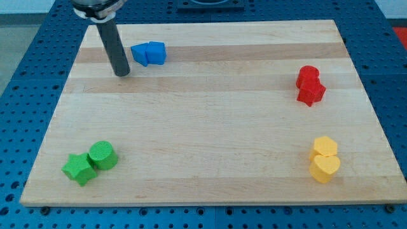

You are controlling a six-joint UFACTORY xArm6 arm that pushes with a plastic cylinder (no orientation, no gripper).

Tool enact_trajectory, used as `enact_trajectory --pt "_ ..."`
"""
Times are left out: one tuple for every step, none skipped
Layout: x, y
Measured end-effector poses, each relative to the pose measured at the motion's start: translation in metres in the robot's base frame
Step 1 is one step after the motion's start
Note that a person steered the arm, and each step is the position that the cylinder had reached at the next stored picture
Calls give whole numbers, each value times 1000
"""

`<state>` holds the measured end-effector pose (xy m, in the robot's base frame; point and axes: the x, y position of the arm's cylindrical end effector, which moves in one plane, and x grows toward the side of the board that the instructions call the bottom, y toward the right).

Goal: Move your arm towards the green star

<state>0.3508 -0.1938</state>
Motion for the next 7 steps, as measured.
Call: enact_trajectory --pt "0 0" --pt "4 0" --pt "47 -6" --pt "101 -48" --pt "154 -98" --pt "169 -111" --pt "185 -111"
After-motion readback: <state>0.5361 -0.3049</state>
